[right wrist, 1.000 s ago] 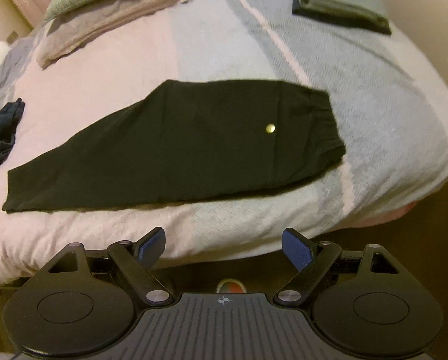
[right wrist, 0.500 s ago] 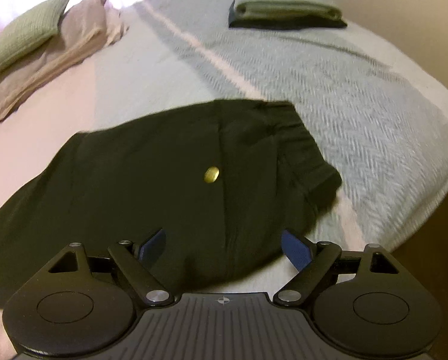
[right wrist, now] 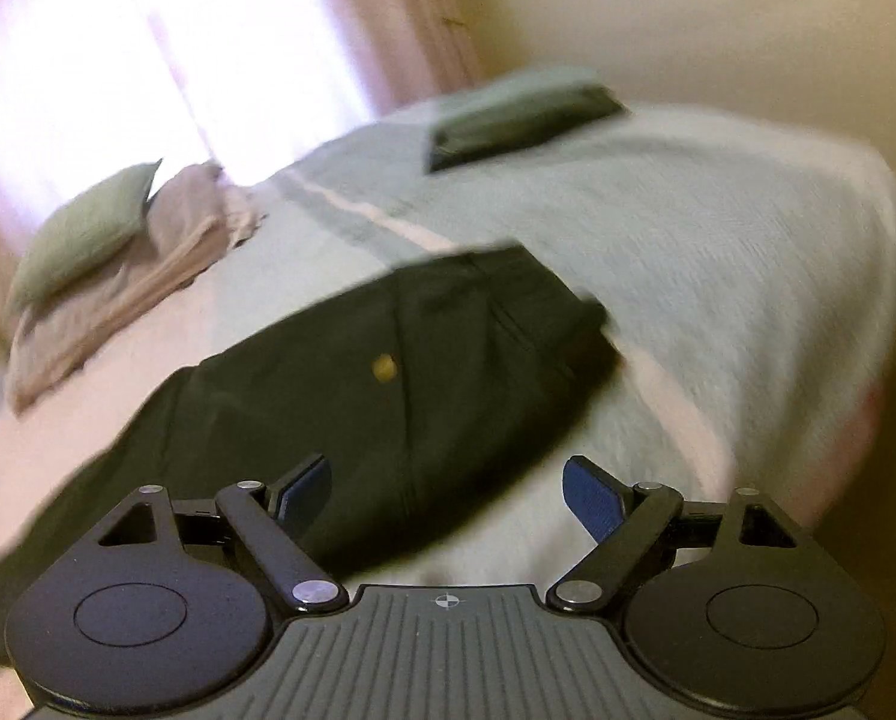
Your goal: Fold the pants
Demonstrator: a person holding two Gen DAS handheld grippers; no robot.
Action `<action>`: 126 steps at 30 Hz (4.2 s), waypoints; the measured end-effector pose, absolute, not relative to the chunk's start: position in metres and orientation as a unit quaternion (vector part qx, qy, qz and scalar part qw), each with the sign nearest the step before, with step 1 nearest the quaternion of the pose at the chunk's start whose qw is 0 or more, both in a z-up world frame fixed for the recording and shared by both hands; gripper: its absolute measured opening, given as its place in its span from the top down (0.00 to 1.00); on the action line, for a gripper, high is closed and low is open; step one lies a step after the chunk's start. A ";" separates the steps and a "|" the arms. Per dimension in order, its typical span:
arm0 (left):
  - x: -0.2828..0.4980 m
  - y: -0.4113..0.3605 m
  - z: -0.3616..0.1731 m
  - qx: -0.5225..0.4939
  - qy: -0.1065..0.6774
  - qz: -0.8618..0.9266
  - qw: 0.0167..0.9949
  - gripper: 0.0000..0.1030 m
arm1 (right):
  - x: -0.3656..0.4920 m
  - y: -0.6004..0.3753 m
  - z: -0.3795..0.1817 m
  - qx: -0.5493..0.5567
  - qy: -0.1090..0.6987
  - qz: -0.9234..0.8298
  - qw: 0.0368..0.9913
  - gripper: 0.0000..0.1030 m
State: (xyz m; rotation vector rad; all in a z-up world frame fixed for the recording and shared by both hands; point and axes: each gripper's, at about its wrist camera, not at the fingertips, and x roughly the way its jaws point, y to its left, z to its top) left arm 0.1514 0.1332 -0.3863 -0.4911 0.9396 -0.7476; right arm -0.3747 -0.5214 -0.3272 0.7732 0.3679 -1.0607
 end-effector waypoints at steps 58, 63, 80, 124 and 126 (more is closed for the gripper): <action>0.053 -0.001 -0.339 0.010 0.379 -0.539 0.752 0.66 | -0.251 -0.543 -0.391 0.635 0.098 -0.213 0.736 0.49; 0.088 0.012 -0.353 -0.013 0.422 -0.498 0.757 0.66 | -0.218 -0.545 -0.404 0.623 0.140 -0.247 0.729 0.49; 0.072 -0.012 -0.372 0.007 0.434 -0.525 0.732 0.65 | -0.181 -0.522 -0.403 0.553 0.117 -0.254 0.785 0.92; -0.004 -0.070 -0.339 0.176 0.309 -0.629 0.691 0.71 | -0.132 -0.488 -0.375 0.165 0.307 -0.313 0.884 0.78; 0.001 -0.080 -0.331 0.164 0.301 -0.630 0.697 0.71 | -0.126 -0.494 -0.371 0.155 0.284 -0.314 0.893 0.78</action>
